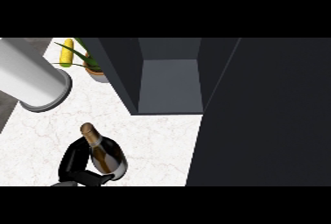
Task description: Pick up the wine, place it into the cabinet and close the cabinet
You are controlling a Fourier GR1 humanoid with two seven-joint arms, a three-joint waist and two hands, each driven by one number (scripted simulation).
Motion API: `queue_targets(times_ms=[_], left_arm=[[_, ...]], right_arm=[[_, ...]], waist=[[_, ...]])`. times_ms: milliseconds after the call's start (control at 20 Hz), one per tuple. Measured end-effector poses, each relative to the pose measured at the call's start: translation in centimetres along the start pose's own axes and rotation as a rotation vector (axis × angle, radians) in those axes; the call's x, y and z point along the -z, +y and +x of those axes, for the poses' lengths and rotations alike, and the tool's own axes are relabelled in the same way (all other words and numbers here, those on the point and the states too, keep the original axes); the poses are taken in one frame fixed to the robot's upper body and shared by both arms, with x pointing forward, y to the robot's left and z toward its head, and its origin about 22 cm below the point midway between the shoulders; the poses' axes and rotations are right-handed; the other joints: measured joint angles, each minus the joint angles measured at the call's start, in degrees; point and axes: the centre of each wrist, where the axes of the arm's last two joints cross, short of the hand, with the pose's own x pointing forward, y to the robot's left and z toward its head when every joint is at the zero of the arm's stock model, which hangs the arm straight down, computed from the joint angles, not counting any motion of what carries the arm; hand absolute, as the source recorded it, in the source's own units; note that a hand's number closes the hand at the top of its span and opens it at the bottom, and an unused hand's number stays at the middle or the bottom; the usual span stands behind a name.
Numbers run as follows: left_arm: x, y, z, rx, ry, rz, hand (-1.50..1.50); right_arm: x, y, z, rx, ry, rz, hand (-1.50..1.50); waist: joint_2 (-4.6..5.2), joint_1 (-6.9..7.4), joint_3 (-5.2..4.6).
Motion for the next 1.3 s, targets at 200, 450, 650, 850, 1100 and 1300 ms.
queue_targets(times_ms=[200,450,650,850,1100,1300], left_arm=[[0.8,-2.2,0.7,-0.051,-0.013,-0.034,1.50],[1.2,-3.9,2.4,-0.065,-0.027,-0.065,1.50],[1.9,-6.6,3.8,-0.073,-0.039,-0.090,1.50],[2.2,-8.5,5.3,-0.084,-0.038,-0.114,1.50],[3.1,-11.1,6.9,-0.062,-0.043,-0.114,1.50],[4.4,-12.8,8.1,-0.030,-0.076,-0.079,1.50]], right_arm=[[0.1,-0.3,0.0,-0.020,-0.010,-0.010,-1.50],[0.1,-0.4,0.1,-0.021,-0.006,-0.018,-1.50],[-0.3,-0.1,-0.2,-0.007,-0.004,-0.012,-1.50],[-0.4,-0.5,-0.3,-0.031,-0.012,-0.017,-1.50],[-0.3,-1.2,-0.4,-0.071,-0.035,-0.038,-1.50],[-0.7,-1.0,-0.7,-0.057,-0.025,-0.030,-1.50]], waist=[[-0.01,0.18,0.01],[-0.08,0.18,0.01],[-0.08,0.13,0.01],[-0.03,0.07,0.02],[0.08,0.04,0.03],[0.09,-0.13,0.01]])
